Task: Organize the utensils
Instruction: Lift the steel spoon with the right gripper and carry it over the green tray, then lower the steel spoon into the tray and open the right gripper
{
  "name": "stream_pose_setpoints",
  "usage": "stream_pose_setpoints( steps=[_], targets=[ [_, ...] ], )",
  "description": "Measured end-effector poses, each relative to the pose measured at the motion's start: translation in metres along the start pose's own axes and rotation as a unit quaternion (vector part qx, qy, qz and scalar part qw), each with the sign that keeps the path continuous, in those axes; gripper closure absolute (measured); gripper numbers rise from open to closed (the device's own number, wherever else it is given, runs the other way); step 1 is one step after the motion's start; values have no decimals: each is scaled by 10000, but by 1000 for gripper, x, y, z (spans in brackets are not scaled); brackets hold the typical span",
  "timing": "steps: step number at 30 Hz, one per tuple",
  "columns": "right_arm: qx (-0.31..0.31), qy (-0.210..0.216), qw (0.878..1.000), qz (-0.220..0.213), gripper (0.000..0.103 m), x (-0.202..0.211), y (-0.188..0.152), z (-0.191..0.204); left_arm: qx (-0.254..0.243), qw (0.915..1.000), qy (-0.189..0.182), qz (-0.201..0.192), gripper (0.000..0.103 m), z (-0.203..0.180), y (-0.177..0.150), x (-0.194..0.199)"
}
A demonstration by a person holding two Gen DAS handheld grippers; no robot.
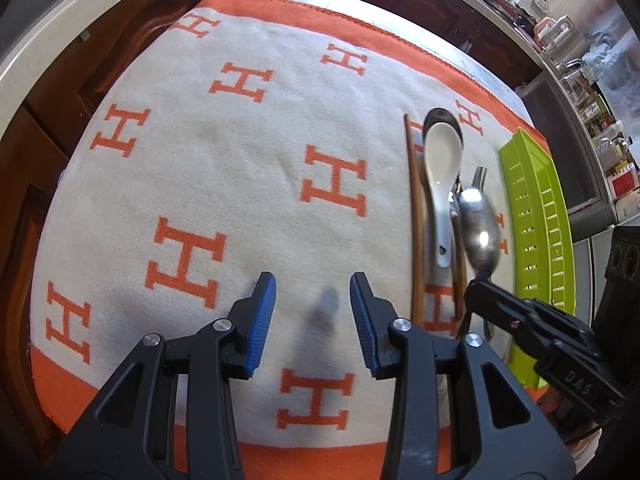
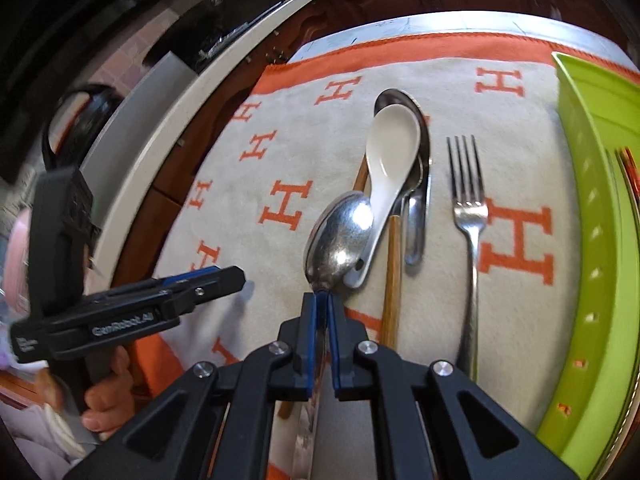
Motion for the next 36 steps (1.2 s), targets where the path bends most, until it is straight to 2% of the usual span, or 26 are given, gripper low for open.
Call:
stream_pose_setpoints(
  steps=[8, 15, 22, 27, 29, 32, 36],
  targets=[
    [-230, 311, 9981, -470, 101, 36, 3, -6, -241, 9997, 87, -39, 68, -22, -8, 9],
    [-391, 399, 9963, -647, 101, 51, 0, -14, -435, 9989, 167, -60, 68, -41, -13, 17],
    [-691, 535, 9925, -852, 101, 96, 7, -32, -939, 9956, 19, -76, 68, -96, -8, 25],
    [-806, 183, 9920, -955, 101, 138, 19, -61, -1314, 9910, -261, -86, 68, -151, -2, 26],
    [-814, -167, 9923, -919, 101, 153, 22, -79, -1464, 9886, -348, -97, 68, -175, 1, 25],
    [-824, -646, 9914, -786, 101, 163, 23, -106, -1652, 9854, -406, -101, 68, -205, 3, 19],
    [-714, -1056, 9901, -583, 101, 163, 23, -131, -1729, 9841, -394, -55, 68, -230, 9, 4]
  ],
)
Point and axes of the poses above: each gripper's, at about its wrist camera, not at the fingertips, and x roughly against the way its jaws point, z to its left, y to its top, the point moved 9 cm from there along -x, roughly the way its jaws point, and after that the axes turned 8 degrees about -y, right-handed, at the moved point
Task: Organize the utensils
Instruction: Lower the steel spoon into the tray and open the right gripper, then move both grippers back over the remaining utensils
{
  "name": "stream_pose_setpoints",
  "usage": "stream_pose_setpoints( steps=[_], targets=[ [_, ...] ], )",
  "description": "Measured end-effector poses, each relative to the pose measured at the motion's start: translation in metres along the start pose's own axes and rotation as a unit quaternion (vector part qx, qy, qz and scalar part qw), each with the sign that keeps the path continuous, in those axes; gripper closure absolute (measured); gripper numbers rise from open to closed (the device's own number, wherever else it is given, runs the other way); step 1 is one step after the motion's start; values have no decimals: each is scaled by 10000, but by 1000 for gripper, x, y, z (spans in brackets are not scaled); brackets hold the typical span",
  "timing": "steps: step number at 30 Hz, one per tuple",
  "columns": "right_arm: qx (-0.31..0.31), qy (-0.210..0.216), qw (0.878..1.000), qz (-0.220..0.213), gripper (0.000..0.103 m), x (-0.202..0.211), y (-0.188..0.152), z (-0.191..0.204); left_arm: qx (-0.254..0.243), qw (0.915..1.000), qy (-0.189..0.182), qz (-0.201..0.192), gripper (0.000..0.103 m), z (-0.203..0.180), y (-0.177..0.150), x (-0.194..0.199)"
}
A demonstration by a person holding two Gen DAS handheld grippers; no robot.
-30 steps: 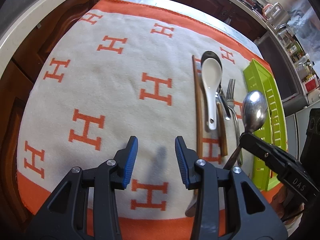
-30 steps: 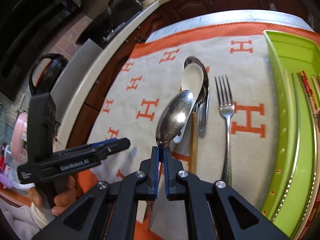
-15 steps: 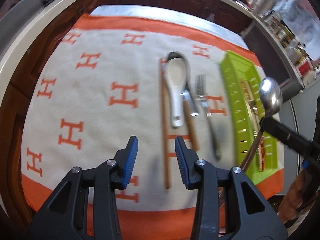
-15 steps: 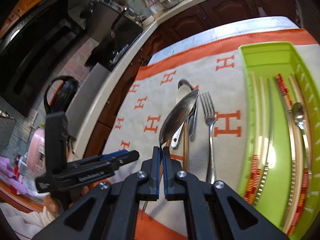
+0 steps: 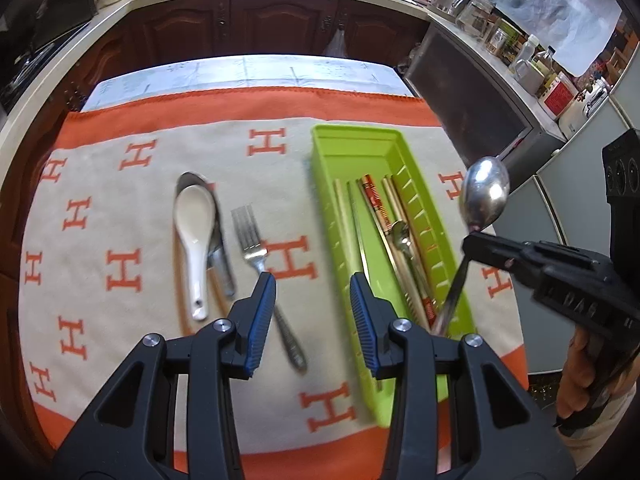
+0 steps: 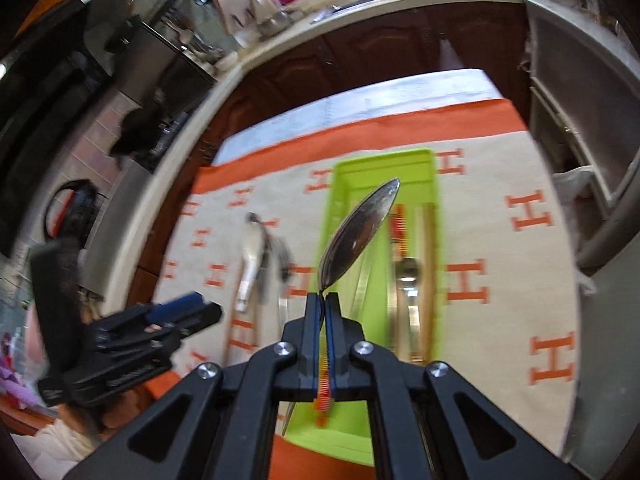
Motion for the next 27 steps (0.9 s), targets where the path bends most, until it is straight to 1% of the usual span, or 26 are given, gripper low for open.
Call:
stream_pose_setpoints(
  steps=[4, 5, 9, 10, 12, 15, 16, 17, 19, 27],
  targets=[
    [393, -321, 9987, 98, 101, -13, 3, -7, 64, 9999, -36, 144, 68, -8, 0, -15],
    [530, -414, 9976, 138, 101, -18, 2, -8, 75, 9998, -32, 163, 68, -6, -1, -18],
    [809, -568, 9945, 344, 100, -41, -2, -9, 145, 9997, 57, 190, 67, 5, -7, -24],
    [807, -582, 9942, 399, 100, -46, -3, -8, 170, 9997, 77, 183, 66, 8, -8, -24],
    [725, -622, 9941, 510, 100, -56, -6, -11, 216, 9996, 87, 166, 53, 13, -10, -23],
    [599, -638, 9945, 582, 99, -65, -10, -14, 287, 9994, 74, 156, 50, 21, -13, -22],
    [545, -621, 9948, 590, 97, -66, -12, -14, 316, 9993, 94, 151, 50, 23, -13, -21],
    [505, -598, 9952, 588, 93, -66, -14, -13, 348, 9992, 116, 134, 50, 27, -14, -19],
    [488, -611, 9955, 527, 91, -64, -17, -12, 386, 9991, 156, 100, 50, 31, -15, -16],
    [477, -504, 9974, 211, 91, -45, -24, 12, 447, 9982, 393, -20, 50, 54, -27, 0]
  ],
)
Point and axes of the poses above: each gripper's, at about its wrist camera, not at the fingertips, and x roughly against the way its jaws point, z to its left, y to its top, the point moved 9 cm from there along -x, roughly the way its jaws point, and after that the axes turned 8 degrees about -y, right-handed, at the moved point
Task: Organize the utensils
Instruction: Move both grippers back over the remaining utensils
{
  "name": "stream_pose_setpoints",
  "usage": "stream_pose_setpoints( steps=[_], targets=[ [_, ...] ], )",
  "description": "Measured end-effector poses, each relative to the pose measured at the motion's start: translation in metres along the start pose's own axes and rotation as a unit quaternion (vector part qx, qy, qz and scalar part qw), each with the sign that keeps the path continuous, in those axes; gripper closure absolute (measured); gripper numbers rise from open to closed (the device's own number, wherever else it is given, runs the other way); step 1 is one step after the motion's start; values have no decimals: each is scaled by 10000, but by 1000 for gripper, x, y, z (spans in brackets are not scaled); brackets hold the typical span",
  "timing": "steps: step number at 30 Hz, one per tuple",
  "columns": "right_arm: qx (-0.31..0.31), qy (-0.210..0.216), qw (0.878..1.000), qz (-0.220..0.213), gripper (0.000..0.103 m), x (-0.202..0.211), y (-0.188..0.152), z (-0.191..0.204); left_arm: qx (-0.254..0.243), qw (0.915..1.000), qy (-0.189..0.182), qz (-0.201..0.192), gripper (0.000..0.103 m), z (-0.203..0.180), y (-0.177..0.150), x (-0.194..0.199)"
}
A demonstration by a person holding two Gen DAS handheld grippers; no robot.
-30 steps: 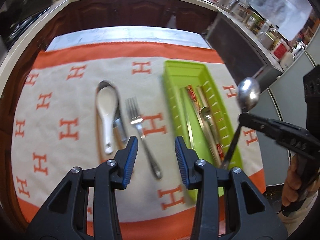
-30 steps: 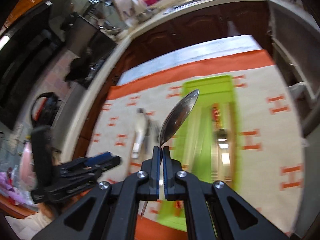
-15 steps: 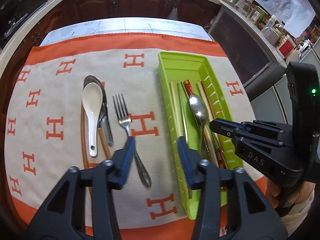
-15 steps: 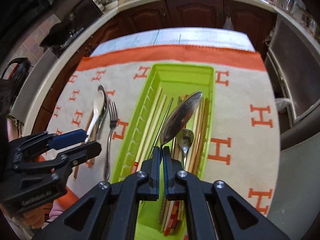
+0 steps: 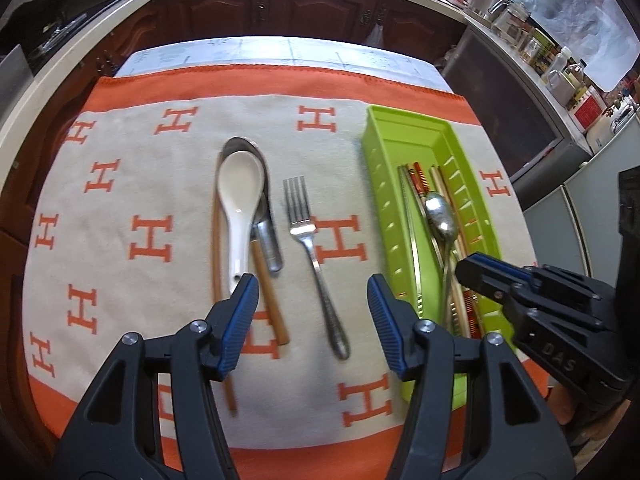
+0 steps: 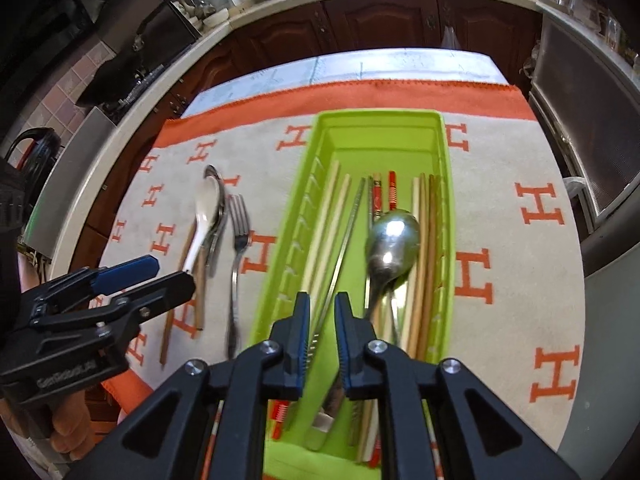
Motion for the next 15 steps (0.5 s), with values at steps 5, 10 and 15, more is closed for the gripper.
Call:
stream_pose_setpoints(
  steps=[5, 10, 15],
  targets=[
    [51, 16, 9999, -154, 91, 9, -2, 17, 132, 9999, 84, -14, 50, 20, -8, 7],
    [97, 146, 9997, -172, 91, 11, -5, 37, 277, 9996, 108, -32, 50, 39, -14, 11],
    [193, 262, 9994, -138, 91, 9, -8, 59, 379, 9992, 148, -50, 50, 59, -19, 11]
  ],
)
Point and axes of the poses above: each gripper's, at about its wrist camera, not at the fingertips, and x roughly against the way its jaws point, z to its left, y to its top, the point moved 9 cm from there along -x, roughly the way its jaws point, and after that the axes turned 8 degrees about -y, right-handed, at the moved point
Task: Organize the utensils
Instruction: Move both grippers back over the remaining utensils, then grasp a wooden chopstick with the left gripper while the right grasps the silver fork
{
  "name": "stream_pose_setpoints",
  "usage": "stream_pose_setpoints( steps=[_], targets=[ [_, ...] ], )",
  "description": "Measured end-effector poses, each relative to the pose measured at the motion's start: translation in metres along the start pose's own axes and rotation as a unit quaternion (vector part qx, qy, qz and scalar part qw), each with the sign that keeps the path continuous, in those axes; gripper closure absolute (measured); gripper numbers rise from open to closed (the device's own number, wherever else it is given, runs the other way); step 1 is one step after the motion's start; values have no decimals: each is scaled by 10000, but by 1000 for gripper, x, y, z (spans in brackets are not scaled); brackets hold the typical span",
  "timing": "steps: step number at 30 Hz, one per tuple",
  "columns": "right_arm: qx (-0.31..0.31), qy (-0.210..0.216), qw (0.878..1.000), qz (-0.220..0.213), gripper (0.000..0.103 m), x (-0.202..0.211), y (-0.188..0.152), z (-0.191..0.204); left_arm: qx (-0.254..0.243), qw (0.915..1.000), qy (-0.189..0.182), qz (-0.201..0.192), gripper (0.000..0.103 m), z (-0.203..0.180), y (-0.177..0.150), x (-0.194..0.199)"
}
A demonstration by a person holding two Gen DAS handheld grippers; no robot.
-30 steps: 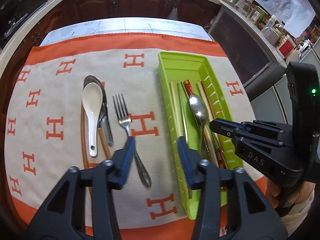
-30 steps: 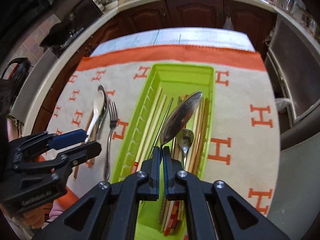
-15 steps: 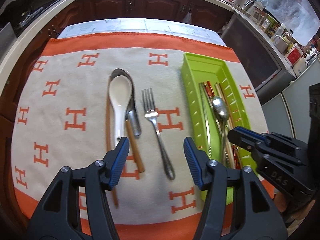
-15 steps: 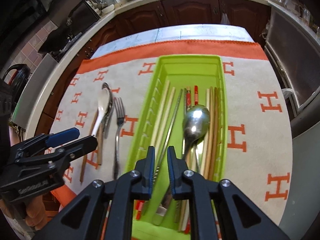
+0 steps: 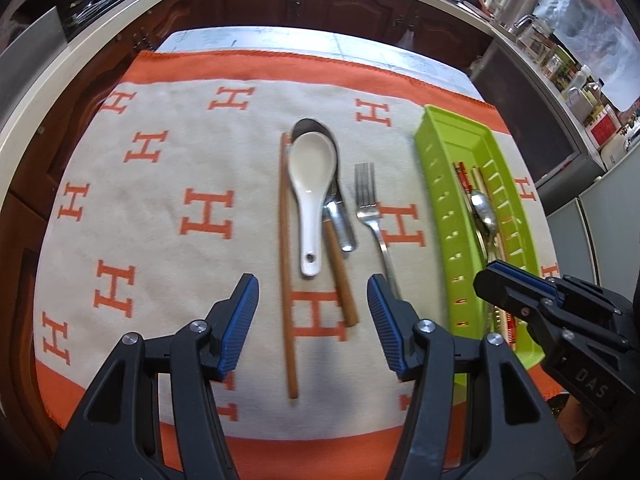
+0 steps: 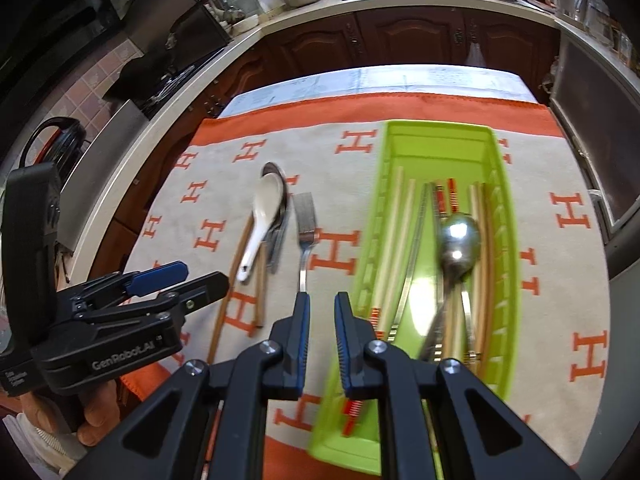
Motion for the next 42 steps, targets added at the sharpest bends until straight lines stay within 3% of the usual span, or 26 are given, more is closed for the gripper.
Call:
stream_pose_setpoints(
  steps=[17, 29, 42],
  targets=[
    [136, 353, 9992, 163, 91, -28, -1, 50, 228, 9992, -11, 328, 50, 33, -15, -23],
    [57, 388, 9988, 286, 91, -41, -5, 57, 194, 9988, -133, 439, 50, 39, -28, -28],
    [7, 343, 9990, 273, 91, -49, -14, 58, 483, 9969, -349, 505, 50, 59, -37, -31]
  ],
)
Point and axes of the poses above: each gripper's, at about its wrist camera, not at the fingertips, and x roughly against the way its jaws point, z to its left, y to its top, the point moved 9 cm from there along -x, roughly the way its jaws point, and after that the axes turned 8 degrees about -y, right-handed, at the moved point
